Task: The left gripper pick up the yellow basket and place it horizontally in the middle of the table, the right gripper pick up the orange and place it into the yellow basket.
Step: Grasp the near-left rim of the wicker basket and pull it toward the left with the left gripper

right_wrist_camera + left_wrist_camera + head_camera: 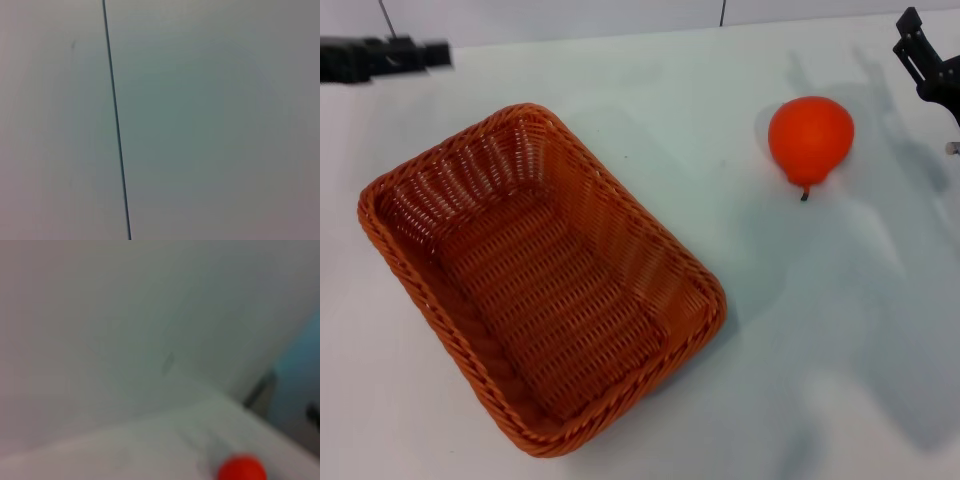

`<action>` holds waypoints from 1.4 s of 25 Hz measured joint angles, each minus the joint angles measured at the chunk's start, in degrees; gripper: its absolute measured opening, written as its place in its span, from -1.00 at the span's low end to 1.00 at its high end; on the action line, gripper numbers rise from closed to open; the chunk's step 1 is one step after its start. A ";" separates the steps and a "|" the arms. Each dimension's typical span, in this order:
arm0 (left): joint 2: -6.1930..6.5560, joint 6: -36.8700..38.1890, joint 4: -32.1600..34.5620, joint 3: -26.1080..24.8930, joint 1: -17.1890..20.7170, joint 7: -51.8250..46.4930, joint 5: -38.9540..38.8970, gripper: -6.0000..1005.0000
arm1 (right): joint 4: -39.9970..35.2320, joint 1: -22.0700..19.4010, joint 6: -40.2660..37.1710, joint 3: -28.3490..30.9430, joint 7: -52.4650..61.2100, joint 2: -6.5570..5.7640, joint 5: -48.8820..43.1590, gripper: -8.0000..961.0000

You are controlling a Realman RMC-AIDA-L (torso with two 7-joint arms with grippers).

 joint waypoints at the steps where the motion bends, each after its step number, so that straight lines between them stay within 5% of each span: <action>1: -0.09 0.72 0.60 0.02 -0.78 -0.44 2.28 0.74 | 0.00 0.00 -0.09 0.00 0.00 0.00 0.00 0.92; 8: -2.11 3.55 6.16 -0.17 -5.02 -2.87 17.87 0.74 | 0.00 -0.40 -0.24 -0.07 0.07 0.00 -0.13 0.92; 16: -6.40 2.12 12.87 -0.49 -7.13 -4.18 32.17 0.74 | -0.01 -0.69 -0.77 -0.92 0.16 0.00 -0.07 0.92; 35: -11.18 -1.10 14.71 0.28 -9.97 -3.86 48.00 0.74 | 0.09 -1.02 -1.17 -2.88 0.92 0.06 0.01 0.92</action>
